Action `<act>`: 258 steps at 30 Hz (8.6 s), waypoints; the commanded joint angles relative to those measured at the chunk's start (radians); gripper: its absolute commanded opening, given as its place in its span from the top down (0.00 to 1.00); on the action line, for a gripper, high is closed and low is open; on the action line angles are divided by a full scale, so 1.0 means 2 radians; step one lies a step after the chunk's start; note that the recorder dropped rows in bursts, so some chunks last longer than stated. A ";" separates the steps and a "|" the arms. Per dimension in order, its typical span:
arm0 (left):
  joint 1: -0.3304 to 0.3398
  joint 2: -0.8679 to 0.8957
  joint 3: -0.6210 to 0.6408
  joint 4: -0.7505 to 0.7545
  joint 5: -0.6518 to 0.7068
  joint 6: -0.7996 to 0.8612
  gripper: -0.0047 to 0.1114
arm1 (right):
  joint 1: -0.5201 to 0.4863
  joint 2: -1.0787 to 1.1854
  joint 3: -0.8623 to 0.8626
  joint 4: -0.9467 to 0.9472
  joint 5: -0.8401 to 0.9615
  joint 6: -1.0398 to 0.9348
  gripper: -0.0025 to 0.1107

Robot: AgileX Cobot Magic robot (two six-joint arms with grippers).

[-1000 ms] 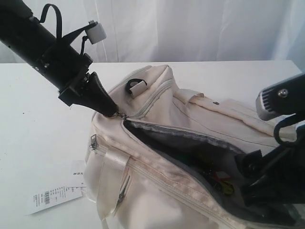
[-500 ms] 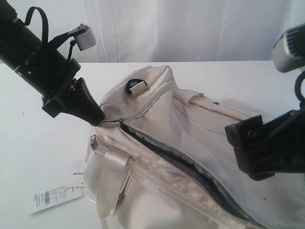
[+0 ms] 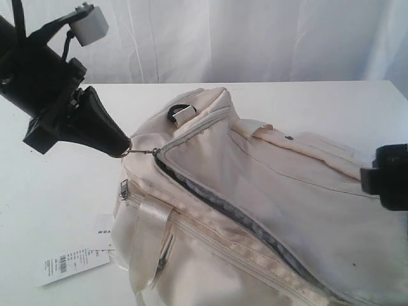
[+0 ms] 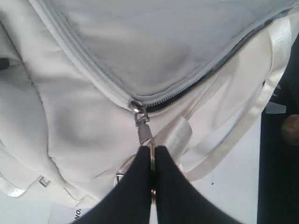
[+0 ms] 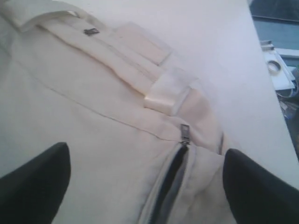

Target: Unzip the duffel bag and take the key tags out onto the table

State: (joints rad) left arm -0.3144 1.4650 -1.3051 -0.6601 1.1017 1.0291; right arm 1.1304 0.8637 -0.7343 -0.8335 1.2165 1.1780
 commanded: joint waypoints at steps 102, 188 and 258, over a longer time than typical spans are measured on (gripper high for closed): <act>-0.018 -0.064 0.088 -0.100 -0.095 0.023 0.96 | -0.174 0.178 -0.224 0.549 -0.202 -0.907 0.48; -0.018 -0.098 0.053 -0.072 -0.063 0.009 0.96 | -0.080 0.245 -0.190 0.579 -0.250 -0.845 0.63; -0.018 0.016 0.053 -0.147 -0.377 0.090 0.96 | -0.080 0.286 -0.161 0.577 -0.227 -0.847 0.98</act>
State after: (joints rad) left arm -0.3534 1.4821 -1.1951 -0.8812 0.4767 1.1758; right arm 0.9692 1.4352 -1.0726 0.3075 0.7177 -0.5156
